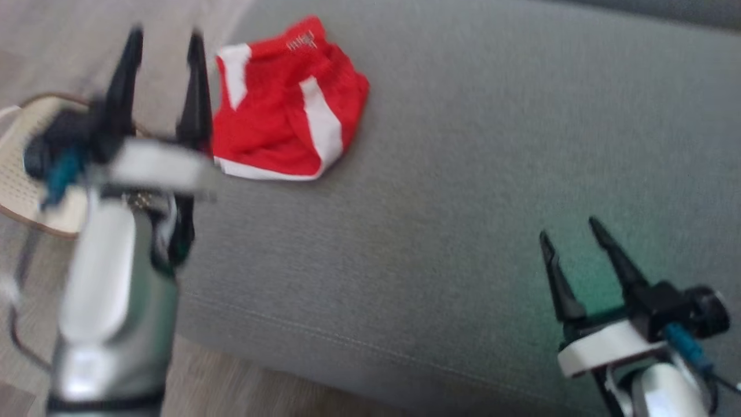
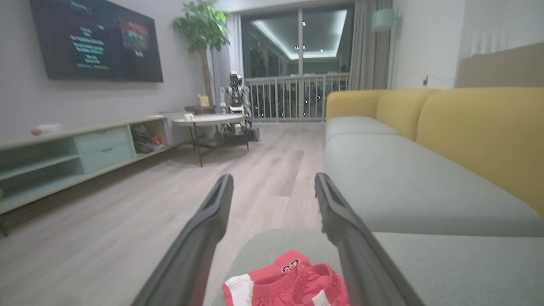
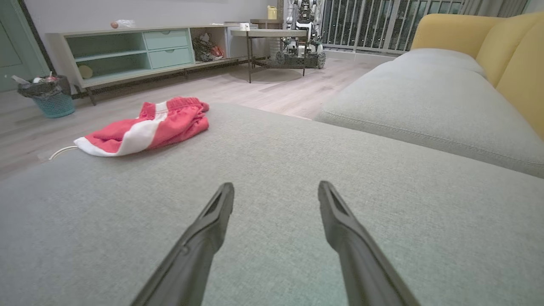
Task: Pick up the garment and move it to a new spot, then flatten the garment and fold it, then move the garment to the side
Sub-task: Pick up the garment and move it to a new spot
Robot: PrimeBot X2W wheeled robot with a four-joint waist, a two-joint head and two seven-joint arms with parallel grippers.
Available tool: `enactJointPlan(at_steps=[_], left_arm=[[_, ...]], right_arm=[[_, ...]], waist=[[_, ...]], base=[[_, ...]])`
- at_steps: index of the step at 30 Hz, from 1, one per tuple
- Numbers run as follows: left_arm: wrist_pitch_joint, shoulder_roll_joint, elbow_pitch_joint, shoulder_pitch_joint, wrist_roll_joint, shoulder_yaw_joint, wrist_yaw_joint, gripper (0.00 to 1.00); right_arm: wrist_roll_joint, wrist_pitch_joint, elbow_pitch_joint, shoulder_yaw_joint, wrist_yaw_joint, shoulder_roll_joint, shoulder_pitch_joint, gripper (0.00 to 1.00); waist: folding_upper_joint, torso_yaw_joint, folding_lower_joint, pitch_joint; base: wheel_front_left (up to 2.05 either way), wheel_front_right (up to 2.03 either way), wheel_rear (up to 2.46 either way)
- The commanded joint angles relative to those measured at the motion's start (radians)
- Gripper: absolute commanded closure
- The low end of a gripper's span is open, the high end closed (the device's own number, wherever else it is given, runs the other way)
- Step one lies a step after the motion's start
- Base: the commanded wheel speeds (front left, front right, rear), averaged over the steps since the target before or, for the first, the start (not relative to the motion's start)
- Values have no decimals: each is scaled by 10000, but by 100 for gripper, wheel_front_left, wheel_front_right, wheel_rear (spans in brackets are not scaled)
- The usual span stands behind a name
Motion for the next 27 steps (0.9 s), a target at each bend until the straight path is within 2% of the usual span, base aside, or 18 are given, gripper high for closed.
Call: enactJointPlan(at_steps=[1, 7, 8, 13, 20, 26, 27], left_arm=[[385, 358, 34, -1036, -127, 374, -132, 0], [2328, 397, 2561, -3557, -902, 341, -642, 0], [2328, 397, 2561, -3557, -902, 341, -642, 0], [3320, 606, 4877, -4871, -1472, 521, -816, 0], [4044, 630, 7207, -5542, -2069, 316, -1026, 0], [4241, 396, 8451, -5472, -2365, -199, -1078, 0], [4091, 398, 8489, -5471, -2436, -286, -1080, 27]], right_arm=[[-99, -95, -407, 131, -4, -227, -408, 0], [-146, -95, -660, 87, -4, -633, -1067, 0], [-146, -95, -660, 87, -4, -633, -1067, 0], [-103, -95, -649, 428, -4, -1217, -1640, 0], [116, -95, -448, 238, -4, -1640, -2158, 0], [118, -95, -466, 385, -4, -1533, -2279, 0], [144, -95, -505, 453, -4, -1485, -2291, 0]], waist=[[0, -746, 0, 1156], [0, -1177, 0, 2420], [0, -1177, 0, 2420], [0, -1553, 0, 3135], [0, -1894, 0, 3712], [0, -2005, 0, 3852], [0, -2025, 0, 3822]], base=[[0, 0, 0], [0, 0, 0], [0, 0, 0], [0, 0, 0], [0, 0, 0], [0, 0, 0], [0, 0, 0]])
